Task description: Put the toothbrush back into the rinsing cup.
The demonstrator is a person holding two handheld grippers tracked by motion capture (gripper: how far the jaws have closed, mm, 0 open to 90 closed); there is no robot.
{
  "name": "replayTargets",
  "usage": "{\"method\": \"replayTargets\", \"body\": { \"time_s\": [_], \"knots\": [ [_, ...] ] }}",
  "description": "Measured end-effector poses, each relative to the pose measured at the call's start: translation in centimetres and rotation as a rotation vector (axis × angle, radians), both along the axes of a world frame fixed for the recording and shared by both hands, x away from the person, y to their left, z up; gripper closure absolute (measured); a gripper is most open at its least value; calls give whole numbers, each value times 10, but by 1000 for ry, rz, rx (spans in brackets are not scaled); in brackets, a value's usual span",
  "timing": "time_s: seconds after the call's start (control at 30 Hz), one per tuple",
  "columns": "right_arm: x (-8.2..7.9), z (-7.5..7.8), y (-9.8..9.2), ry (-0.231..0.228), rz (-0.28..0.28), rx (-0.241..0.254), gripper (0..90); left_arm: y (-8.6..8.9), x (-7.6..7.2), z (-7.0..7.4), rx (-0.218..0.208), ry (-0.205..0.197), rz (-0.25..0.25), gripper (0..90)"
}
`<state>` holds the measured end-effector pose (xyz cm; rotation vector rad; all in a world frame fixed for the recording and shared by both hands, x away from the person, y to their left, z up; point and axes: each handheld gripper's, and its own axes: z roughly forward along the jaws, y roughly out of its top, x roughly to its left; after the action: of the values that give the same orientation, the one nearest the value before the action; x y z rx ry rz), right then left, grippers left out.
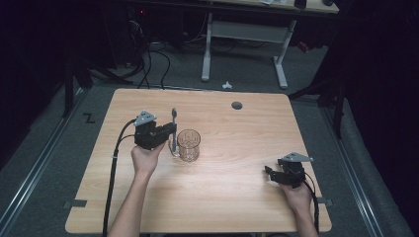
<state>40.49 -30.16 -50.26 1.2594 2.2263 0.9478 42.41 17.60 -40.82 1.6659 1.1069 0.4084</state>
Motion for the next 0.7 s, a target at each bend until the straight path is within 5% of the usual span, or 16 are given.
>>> {"method": "replayTargets", "body": {
  "time_s": [0.7],
  "knots": [
    [0, 0, 0, 1, 1, 0, 346, 3, -2, -10, -14, -9, 14, 798]
  ]
}}
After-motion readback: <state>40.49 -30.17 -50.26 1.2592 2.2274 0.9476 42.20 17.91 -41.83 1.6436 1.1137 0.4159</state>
